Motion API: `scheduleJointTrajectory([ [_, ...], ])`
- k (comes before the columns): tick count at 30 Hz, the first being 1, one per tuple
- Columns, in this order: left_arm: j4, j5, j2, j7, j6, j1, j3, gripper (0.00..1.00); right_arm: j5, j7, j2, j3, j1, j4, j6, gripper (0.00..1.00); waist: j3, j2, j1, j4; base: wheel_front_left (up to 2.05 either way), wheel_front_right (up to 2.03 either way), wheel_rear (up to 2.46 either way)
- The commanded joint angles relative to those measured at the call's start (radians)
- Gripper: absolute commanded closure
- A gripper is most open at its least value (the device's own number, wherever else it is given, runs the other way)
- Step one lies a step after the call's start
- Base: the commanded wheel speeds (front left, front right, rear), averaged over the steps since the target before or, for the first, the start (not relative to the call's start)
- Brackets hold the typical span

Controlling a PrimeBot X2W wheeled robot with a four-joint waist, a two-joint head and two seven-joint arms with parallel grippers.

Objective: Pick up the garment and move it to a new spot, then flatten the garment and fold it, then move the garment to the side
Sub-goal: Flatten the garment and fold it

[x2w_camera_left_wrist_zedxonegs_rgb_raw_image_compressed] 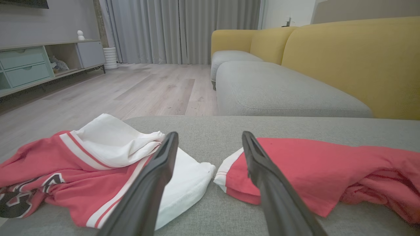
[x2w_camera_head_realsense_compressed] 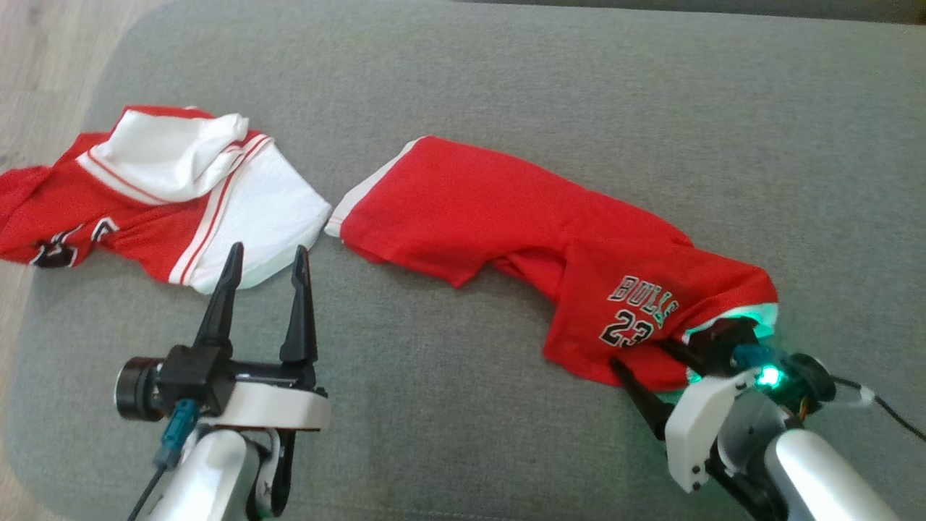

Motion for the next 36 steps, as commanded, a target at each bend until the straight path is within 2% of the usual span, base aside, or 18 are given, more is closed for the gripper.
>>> scheduleJointTrajectory([
  [1, -0.039, 0.014, 0.004, -0.009, -0.004, -0.043, 0.041, 0.0, 0.004, 0.05, -0.02, 0.039, -0.004, 0.028, -0.001, 0.0, 0.017, 0.0, -0.0001, 0.024, 0.0, 0.0, 0.0],
  [2, -0.041, 0.018, -0.001, -0.009, -0.006, -0.043, 0.046, 0.0, 0.022, 0.073, -0.02, 0.054, -0.004, 0.039, -0.001, 0.15, 0.018, 0.0, -0.0001, 0.028, 0.0, 0.0, 0.0],
  [4, -0.041, 0.026, -0.013, -0.009, -0.011, -0.041, 0.055, 0.0, 0.059, 0.127, -0.029, 0.1, -0.003, 0.044, -0.001, 1.0, 0.018, 0.0, -0.0001, 0.036, 0.0, 0.0, 0.0],
  [10, -0.038, 0.043, -0.034, -0.009, -0.022, -0.024, 0.08, 0.0, 0.154, 0.179, -0.043, 0.214, -0.021, -0.07, -0.001, 1.0, 0.006, 0.0, -0.0001, 0.042, 0.0, 0.0, 0.0],
  [14, -0.031, 0.053, -0.042, -0.009, -0.035, -0.011, 0.1, 0.0, 0.197, 0.169, -0.036, 0.283, -0.074, -0.215, -0.001, 1.0, -0.014, 0.0, -0.0001, 0.037, 0.0, 0.0, 0.0],
  [18, -0.026, 0.061, -0.045, -0.009, -0.045, 0.001, 0.121, 0.0, 0.214, 0.119, -0.001, 0.315, -0.158, -0.343, -0.001, 1.0, -0.039, 0.0, -0.0001, 0.024, 0.0, 0.0, 0.0],
  [22, -0.024, 0.066, -0.047, -0.009, -0.052, 0.016, 0.139, 0.0, 0.22, 0.041, 0.056, 0.287, -0.24, -0.428, -0.001, 1.0, -0.061, 0.0, -0.0001, 0.004, 0.0, 0.0, 0.0],
  [26, -0.026, 0.068, -0.045, -0.009, -0.055, 0.036, 0.157, 0.0, 0.205, -0.041, 0.114, 0.156, -0.273, -0.469, -0.001, 1.0, -0.078, 0.0, -0.0001, -0.03, 0.0, 0.0, 0.0],
  [29, -0.028, 0.07, -0.041, -0.009, -0.059, 0.048, 0.163, 0.0, 0.186, -0.07, 0.153, 0.0, -0.24, -0.469, -0.001, 1.0, -0.083, 0.0, -0.0001, -0.061, 0.0, 0.0, 0.0],
  [36, -0.018, 0.072, -0.046, -0.009, -0.072, 0.042, 0.155, 0.0, 0.181, -0.066, 0.209, -0.427, -0.059, -0.316, -0.001, 1.0, -0.082, 0.0, -0.0001, -0.121, 0.0, 0.0, 0.0],
])
